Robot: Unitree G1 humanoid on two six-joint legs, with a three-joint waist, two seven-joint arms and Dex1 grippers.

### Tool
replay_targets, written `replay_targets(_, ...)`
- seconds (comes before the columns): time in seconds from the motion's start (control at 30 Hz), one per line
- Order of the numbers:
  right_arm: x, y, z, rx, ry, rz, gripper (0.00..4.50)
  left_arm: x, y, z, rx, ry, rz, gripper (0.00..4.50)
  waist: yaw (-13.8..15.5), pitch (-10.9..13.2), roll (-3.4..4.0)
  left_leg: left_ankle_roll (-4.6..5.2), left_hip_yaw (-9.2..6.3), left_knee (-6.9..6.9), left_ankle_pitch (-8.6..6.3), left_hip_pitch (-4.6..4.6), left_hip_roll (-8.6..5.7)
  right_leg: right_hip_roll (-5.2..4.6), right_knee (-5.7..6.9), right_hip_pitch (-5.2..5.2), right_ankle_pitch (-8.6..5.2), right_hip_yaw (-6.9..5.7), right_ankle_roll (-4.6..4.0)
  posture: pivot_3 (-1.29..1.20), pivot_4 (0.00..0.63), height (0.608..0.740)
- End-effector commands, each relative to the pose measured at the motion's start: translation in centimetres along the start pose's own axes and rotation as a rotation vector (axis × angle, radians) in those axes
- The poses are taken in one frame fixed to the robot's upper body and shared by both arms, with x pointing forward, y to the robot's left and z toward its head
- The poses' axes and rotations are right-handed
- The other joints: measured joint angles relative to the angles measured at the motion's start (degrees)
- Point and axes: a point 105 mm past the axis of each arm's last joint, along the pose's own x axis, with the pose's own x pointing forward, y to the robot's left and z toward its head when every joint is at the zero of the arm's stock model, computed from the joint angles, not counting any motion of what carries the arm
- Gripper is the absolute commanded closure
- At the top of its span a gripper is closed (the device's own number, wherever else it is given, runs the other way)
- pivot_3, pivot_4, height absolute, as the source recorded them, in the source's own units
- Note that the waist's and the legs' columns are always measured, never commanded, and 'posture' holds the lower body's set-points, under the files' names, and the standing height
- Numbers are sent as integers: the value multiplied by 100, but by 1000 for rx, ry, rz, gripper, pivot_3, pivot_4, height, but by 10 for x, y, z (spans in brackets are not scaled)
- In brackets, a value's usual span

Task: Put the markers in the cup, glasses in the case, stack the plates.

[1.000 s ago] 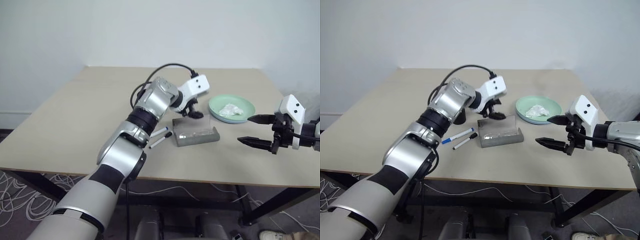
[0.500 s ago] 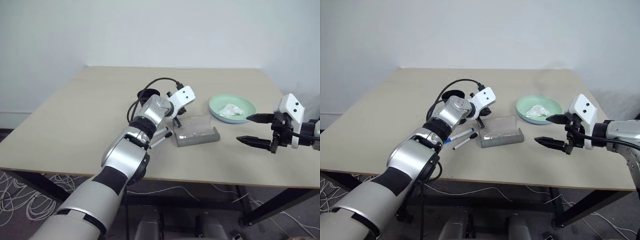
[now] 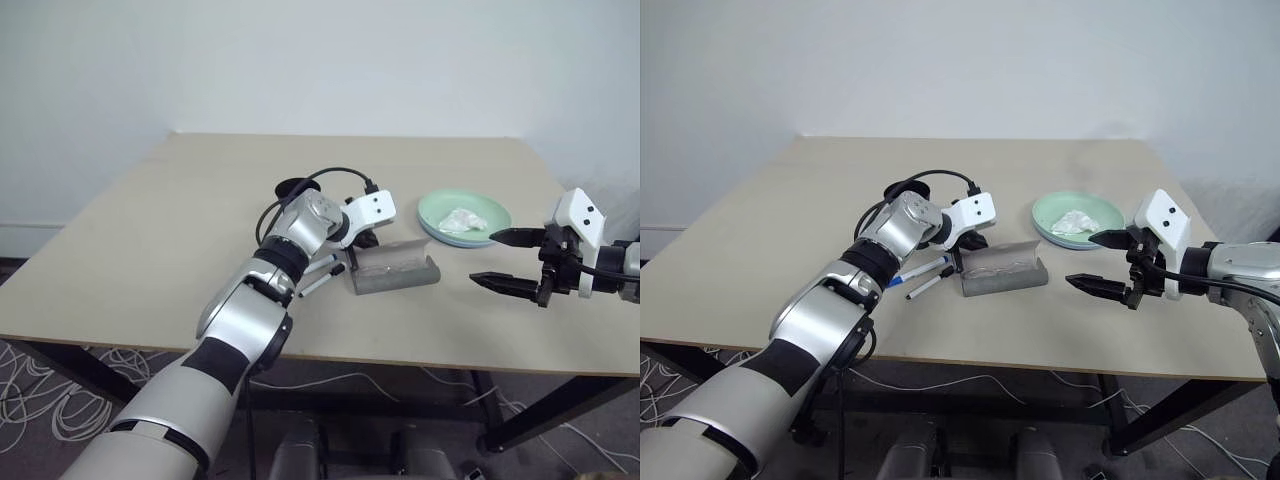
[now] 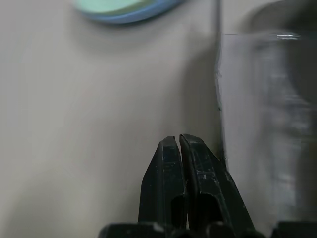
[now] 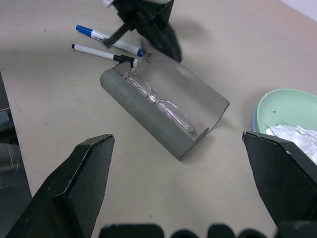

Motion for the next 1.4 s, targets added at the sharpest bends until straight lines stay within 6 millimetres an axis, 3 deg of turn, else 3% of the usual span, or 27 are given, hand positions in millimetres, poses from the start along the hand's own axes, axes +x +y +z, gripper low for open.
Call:
replay_targets(0.03,-1,-1,12,-39,-29,-8,0,-17,-3,16,69,-16,-27,4457,0,-1,1,-4,-1,-2,2,-1,2,1,1,-2,0,0,0,0,0,615)
replay_targets(0.13,0,0,13,-43,-34,-2,0,-29,-17,18,77,-27,-60,4457,-2,-4,6,-5,-4,-4,3,0,3,2,4,-6,0,2,0,0,0,615)
replay_targets(0.3,1,-1,14,-45,-33,4,0,-37,-29,3,79,17,-52,4457,3,-9,15,-6,-4,-6,3,3,3,3,4,-1,0,-3,0,0,0,615)
replay_targets(0.53,3,-2,15,-48,-32,12,0,-59,-8,-13,-35,57,65,4457,-2,-9,13,19,2,-5,-11,4,3,3,2,1,0,0,2,0,0,615)
replay_targets(0.63,3,-2,14,-48,-31,15,0,-69,-3,-23,-107,74,90,3903,1,-10,14,17,1,-8,-9,2,3,4,1,-3,-1,-1,2,0,0,615)
replay_targets(0.77,5,-2,15,-48,-32,21,0,-78,2,-35,-201,92,112,2485,1,-9,14,-1,1,-8,1,1,3,4,1,-6,-1,-2,2,0,0,615)
replay_targets(0.97,8,-2,17,-52,-34,33,0,-80,-3,-34,-292,97,102,423,0,-9,14,-3,1,-11,2,-3,3,4,1,-7,-1,-2,2,0,0,615)
replay_targets(1.17,11,-3,18,-55,-38,43,0,-77,-9,-32,-330,133,85,423,1,-10,14,-4,2,-11,2,-1,3,4,2,-8,-1,-1,2,0,0,615)
replay_targets(1.4,12,-1,18,-55,-40,53,0,-66,-22,-47,-357,253,51,423,-1,-10,14,-4,1,-11,2,-3,3,4,2,-11,-1,0,2,0,0,615)
